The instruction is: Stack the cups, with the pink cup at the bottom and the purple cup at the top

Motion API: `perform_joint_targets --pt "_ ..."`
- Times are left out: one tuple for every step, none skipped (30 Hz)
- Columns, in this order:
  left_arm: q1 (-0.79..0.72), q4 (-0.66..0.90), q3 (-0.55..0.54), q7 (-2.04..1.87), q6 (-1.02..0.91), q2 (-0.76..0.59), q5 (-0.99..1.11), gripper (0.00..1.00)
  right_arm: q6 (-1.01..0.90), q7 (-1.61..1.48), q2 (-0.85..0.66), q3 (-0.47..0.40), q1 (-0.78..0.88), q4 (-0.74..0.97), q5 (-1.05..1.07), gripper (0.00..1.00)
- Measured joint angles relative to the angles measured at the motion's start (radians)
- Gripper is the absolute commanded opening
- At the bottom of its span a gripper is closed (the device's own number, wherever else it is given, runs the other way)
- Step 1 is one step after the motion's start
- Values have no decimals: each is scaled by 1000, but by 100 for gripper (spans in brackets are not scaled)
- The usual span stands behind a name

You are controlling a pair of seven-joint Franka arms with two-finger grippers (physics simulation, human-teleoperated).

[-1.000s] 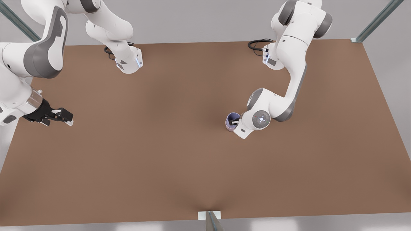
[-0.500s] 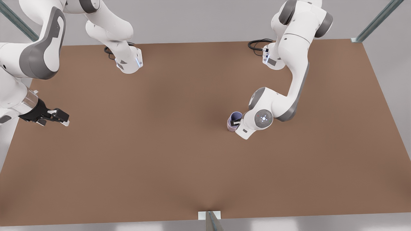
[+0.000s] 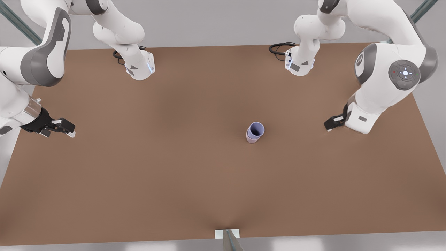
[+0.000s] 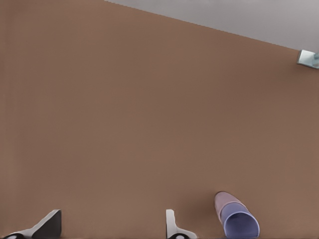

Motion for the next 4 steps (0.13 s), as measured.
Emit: perform_joint_targets --pt "42 -33 -49 23 1 -40 21 100 0 0 0 0 0 0 0 100" --pt "65 -68 -74 44 7 -77 30 100 0 0 0 0 -1 0 0 100" --pt "75 -90 -87 65 12 -97 36 100 0 0 0 0 -1 0 -1 100" --pt "79 -106 -94 84 17 -109 41 100 0 0 0 0 -1 0 -1 100"
